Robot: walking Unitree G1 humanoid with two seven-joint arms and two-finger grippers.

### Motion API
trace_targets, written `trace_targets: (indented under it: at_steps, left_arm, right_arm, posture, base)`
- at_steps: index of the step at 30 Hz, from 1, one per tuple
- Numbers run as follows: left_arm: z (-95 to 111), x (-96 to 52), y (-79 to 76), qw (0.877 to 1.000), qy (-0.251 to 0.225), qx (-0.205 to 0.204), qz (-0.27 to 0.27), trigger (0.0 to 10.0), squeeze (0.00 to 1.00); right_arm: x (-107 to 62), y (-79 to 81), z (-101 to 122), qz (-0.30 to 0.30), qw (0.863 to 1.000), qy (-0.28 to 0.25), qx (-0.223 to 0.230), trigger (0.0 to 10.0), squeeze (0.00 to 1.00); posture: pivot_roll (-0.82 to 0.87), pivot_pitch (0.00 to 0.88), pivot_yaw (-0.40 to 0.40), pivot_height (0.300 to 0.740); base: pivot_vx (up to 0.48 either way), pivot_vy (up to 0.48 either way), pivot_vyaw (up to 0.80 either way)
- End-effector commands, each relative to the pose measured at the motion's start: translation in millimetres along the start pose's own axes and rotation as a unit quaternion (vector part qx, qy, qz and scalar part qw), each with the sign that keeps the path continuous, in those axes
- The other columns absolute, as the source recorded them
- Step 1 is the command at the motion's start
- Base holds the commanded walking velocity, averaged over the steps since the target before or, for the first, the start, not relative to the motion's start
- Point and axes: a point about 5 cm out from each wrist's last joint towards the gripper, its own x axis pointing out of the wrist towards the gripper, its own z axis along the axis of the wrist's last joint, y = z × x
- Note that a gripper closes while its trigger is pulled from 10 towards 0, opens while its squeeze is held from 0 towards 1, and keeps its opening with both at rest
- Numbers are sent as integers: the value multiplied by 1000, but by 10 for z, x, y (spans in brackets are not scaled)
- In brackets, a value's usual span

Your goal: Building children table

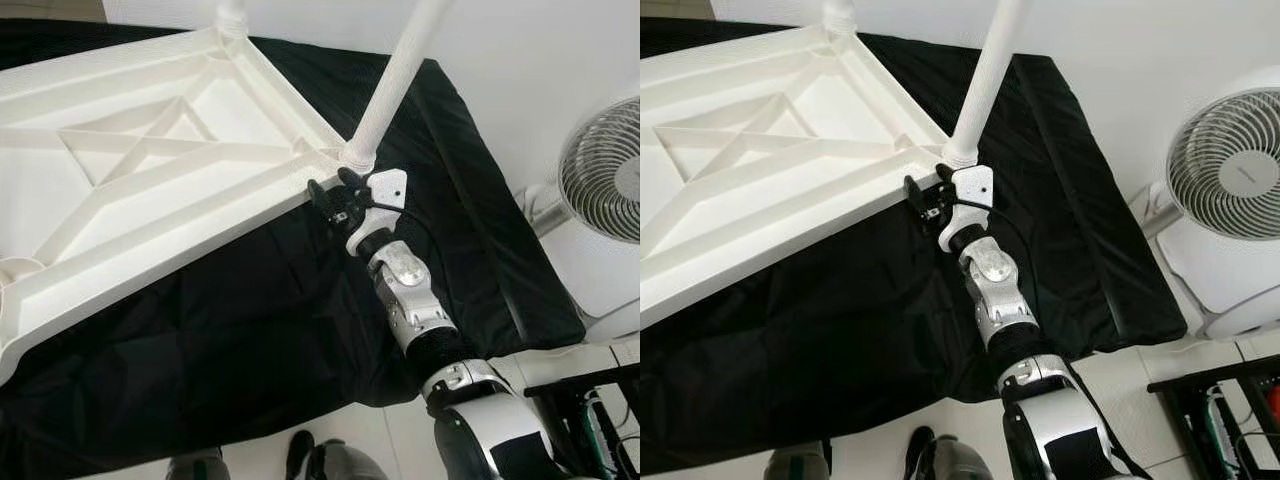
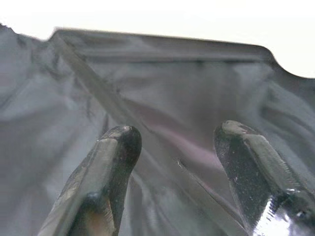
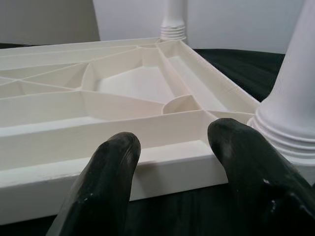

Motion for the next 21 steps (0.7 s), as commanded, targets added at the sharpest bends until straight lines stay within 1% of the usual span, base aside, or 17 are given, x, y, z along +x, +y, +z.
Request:
trace_targets:
  at_steps: [1,3,4,5,6,7,8,9,10,11,12,14,15,17,18,19,21]
  left_arm:
    - [2,110,153,986,-7,5,168,10000,0]
    - [2,110,153,986,-7,5,168,10000,0]
    - [64,187,165,978,-34,0,205,10000,0]
    - [111,275,125,973,-65,-23,222,10000,0]
    - [111,275,125,973,-65,-23,222,10000,0]
    - [153,352,87,966,-91,-43,237,10000,0]
    - [153,352,87,966,-91,-43,237,10000,0]
    - [189,430,23,960,-118,-82,240,10000,0]
    - [189,430,23,960,-118,-82,240,10000,0]
    - [232,495,-49,954,-142,-109,239,10000,0]
    - [232,495,-49,954,-142,-109,239,10000,0]
    - [357,609,-234,941,-192,-153,233,10000,0]
    - [432,659,-325,937,-209,-168,224,10000,0]
    - [432,659,-325,937,-209,-168,224,10000,0]
    - [521,706,-414,932,-229,-185,213,10000,0]
    - [521,706,-414,932,-229,-185,213,10000,0]
    - [697,789,-564,924,-265,-210,181,10000,0]
  right_arm:
    - [-53,-34,-61,-10,1000,9,-1,10000,0]
    - [-53,-34,-61,-10,1000,9,-1,10000,0]
    - [-56,-40,-57,-12,1000,7,-1,10000,0]
    - [-64,-50,-57,-14,1000,7,-2,10000,0]
    - [-64,-50,-57,-14,1000,7,-2,10000,0]
    - [-73,-60,-60,-17,1000,7,-2,10000,0]
    - [-73,-60,-60,-17,1000,7,-2,10000,0]
    - [-83,-70,-63,-18,1000,8,-4,10000,0]
    - [-83,-70,-63,-18,1000,8,-4,10000,0]
    - [-93,-77,-66,-20,1000,8,-4,10000,0]
    - [-93,-77,-66,-20,1000,8,-4,10000,0]
    - [-115,-84,-75,-22,1000,9,-5,10000,0]
    - [-122,-82,-81,-22,1000,10,-5,10000,0]
    - [-122,-82,-81,-22,1000,10,-5,10000,0]
    - [-126,-76,-86,-21,1000,11,-4,10000,0]
    - [-126,-76,-86,-21,1000,11,-4,10000,0]
    - [-125,-67,-90,-20,1000,12,-4,10000,0]
  posture:
    - [471,231,-158,740]
    - [471,231,-158,740]
    - [461,229,-155,740]
    - [458,229,-154,740]
    - [458,229,-154,740]
    - [455,227,-152,740]
    - [455,227,-152,740]
    - [451,228,-150,740]
    - [451,228,-150,740]
    - [447,228,-148,740]
    - [447,228,-148,740]
    - [445,233,-149,740]
    - [445,236,-147,740]
    - [445,236,-147,740]
    - [447,240,-146,740]
    - [447,240,-146,740]
    - [446,244,-143,740]
  base:
    - [0,0,0]
    - [0,0,0]
    - [0,0,0]
    - [0,0,0]
    - [0,0,0]
    - [0,0,0]
    - [0,0,0]
    - [0,0,0]
    - [0,0,0]
    - [0,0,0]
    - [0,0,0]
    - [0,0,0]
    - [0,0,0]
    - [0,0,0]
    - [0,0,0]
    - [0,0,0]
    - [0,0,0]
